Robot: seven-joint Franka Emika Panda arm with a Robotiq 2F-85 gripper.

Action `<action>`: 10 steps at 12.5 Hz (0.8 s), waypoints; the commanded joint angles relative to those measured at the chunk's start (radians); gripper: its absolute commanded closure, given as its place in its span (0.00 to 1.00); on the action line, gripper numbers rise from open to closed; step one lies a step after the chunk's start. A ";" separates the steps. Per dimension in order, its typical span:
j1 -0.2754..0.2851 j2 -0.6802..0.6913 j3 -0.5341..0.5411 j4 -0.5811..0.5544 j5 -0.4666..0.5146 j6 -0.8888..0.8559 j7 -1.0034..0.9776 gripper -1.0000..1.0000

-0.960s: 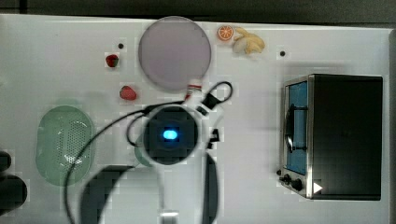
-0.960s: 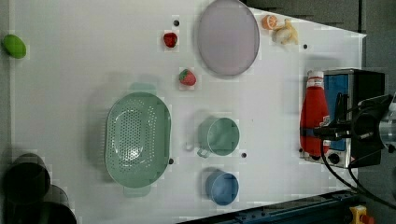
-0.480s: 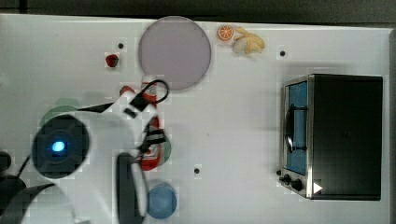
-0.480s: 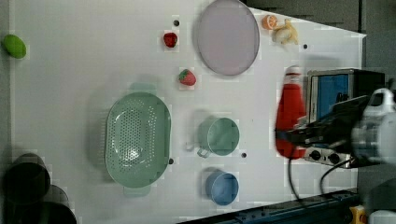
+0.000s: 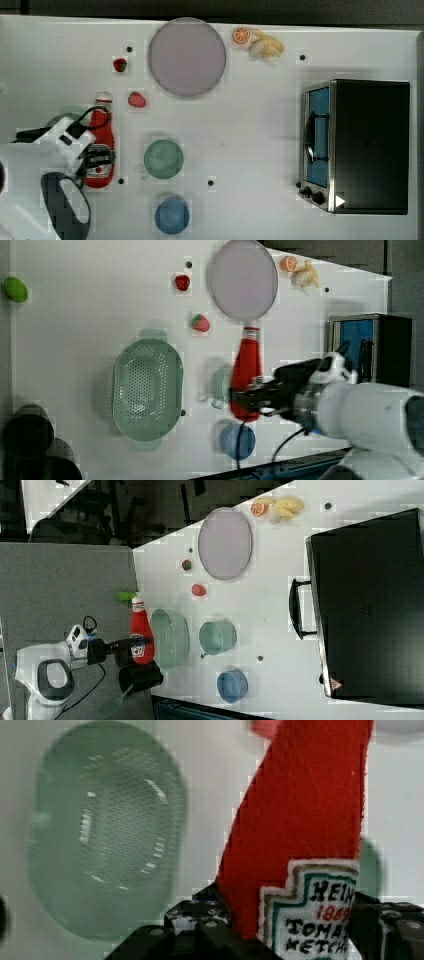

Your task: Pick Ketchup from the table and place it in strainer.

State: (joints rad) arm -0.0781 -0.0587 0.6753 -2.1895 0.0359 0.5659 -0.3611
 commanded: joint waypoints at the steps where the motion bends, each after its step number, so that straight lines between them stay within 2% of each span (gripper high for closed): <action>1: 0.003 0.096 0.050 0.007 0.002 0.119 0.288 0.37; 5: 0.031 0.280 0.118 -0.006 -0.020 0.310 0.446 0.37; 10: 0.079 0.474 0.101 -0.008 -0.073 0.497 0.450 0.37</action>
State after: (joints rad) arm 0.0037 0.4282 0.7798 -2.2109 -0.0515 1.0430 0.0219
